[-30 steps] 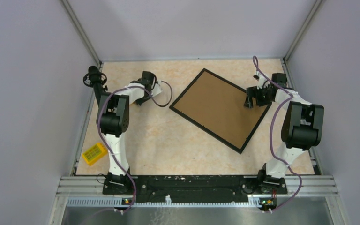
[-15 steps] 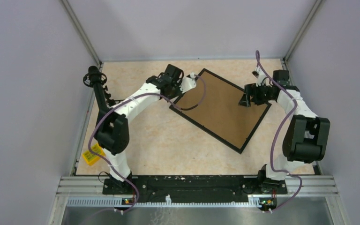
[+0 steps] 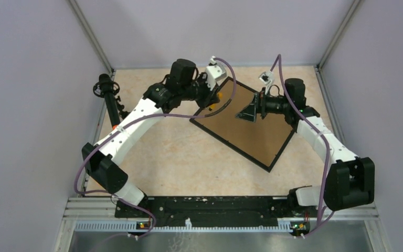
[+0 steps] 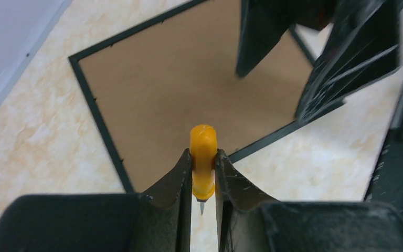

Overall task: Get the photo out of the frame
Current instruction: Pick up the screwdriver from the center of the board.

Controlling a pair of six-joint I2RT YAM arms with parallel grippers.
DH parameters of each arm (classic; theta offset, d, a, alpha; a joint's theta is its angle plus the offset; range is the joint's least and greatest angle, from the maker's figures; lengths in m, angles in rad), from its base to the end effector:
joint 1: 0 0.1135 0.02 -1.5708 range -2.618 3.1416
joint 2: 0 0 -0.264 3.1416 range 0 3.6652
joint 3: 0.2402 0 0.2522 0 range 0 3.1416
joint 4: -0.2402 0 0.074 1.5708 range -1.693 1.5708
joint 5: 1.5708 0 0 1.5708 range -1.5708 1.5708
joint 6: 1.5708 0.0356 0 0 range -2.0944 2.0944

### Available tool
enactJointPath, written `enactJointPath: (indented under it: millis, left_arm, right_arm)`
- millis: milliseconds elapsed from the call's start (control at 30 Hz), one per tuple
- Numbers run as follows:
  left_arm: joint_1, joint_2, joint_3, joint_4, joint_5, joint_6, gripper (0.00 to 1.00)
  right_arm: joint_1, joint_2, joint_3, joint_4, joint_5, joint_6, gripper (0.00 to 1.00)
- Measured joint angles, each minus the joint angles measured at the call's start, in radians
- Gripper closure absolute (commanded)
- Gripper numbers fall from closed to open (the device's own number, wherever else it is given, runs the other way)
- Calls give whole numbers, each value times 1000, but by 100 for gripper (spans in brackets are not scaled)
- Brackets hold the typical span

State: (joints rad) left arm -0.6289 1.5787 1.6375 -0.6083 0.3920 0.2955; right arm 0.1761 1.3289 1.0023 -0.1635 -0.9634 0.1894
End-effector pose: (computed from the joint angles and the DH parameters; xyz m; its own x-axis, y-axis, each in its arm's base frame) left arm 0.2785 -0.2194 0.3960 -0.1690 0.4557 -0.8739 0.8951 0.4421 0.0575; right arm 0.2816 0.0798 0.3037 -0.6083 0.0009 -0.7937 -0.7115 0.4427 0.5457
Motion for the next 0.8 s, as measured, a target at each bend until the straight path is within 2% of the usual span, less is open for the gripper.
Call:
enactJointPath:
  millis: [167, 267, 433, 467, 600, 800]
  left_arm:
    - [30, -40, -3, 136, 132, -225, 100]
    - [95, -66, -23, 261, 247, -404, 100]
    - [240, -116, -189, 543, 394, -726, 100]
    - [262, -116, -217, 589, 411, -779, 100]
    - [293, -113, -327, 753, 473, -977, 100]
    - [290, -113, -396, 939, 534, -1140, 100]
  right_arm:
    - [70, -1, -33, 189, -10, 148, 7]
    - [121, -5, -34, 303, 2, 208, 8]
    - [237, -9, -26, 380, 45, 242, 12]
    - [259, -9, -18, 380, 57, 240, 16]
    - [318, 13, 49, 375, 83, 224, 41]
    - [332, 49, 111, 338, 110, 195, 64]
